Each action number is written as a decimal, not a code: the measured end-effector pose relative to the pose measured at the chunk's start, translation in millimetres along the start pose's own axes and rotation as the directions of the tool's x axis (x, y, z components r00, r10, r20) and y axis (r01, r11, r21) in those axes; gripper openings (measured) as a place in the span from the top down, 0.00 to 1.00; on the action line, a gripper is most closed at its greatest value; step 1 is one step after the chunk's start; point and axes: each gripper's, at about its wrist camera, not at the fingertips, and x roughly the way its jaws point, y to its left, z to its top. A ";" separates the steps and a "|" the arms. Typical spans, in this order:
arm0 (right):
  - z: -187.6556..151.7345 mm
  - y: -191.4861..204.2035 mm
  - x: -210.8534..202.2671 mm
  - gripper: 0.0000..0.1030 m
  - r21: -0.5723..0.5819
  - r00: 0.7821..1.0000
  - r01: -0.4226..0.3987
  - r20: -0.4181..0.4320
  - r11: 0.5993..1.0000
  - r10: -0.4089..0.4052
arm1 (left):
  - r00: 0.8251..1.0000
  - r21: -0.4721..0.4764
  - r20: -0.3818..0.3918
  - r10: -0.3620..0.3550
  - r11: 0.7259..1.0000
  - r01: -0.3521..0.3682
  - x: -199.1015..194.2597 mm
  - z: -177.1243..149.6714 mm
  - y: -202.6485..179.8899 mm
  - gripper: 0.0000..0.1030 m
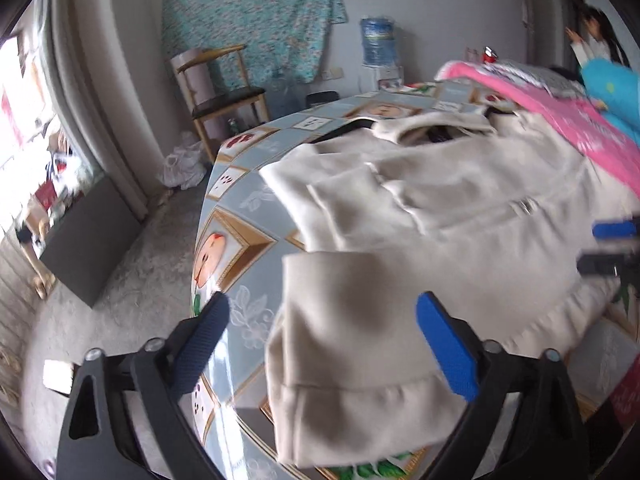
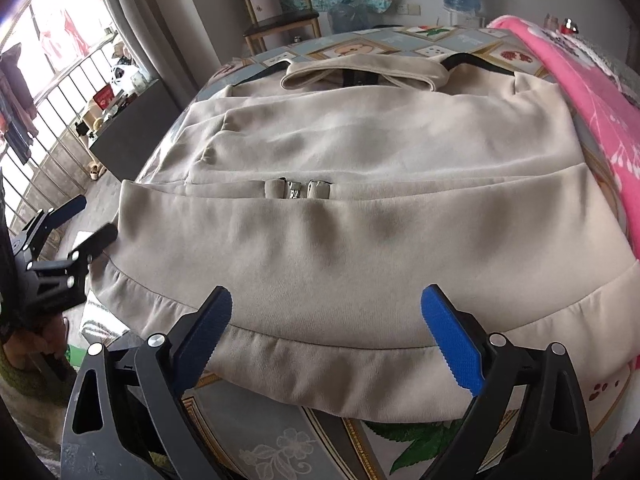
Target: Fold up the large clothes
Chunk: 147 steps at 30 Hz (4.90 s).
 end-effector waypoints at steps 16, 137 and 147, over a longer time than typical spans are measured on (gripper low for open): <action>-2.8 3.1 11.6 0.11 -0.032 1.000 0.020 -0.016 0.999 -0.020 | 0.945 -0.124 -0.045 -0.324 0.941 0.316 45.4 13.9 39.7 0.75; 16.0 -207.4 -24.3 0.18 0.669 0.975 -0.204 0.204 0.714 0.088 | 0.772 -0.850 0.100 -0.628 0.349 0.394 93.5 -1.3 99.2 0.33; 48.4 -221.2 6.1 0.30 0.736 0.960 -0.221 0.280 0.640 0.009 | 0.867 -0.926 0.107 -0.486 0.268 0.265 94.0 -0.6 98.2 0.37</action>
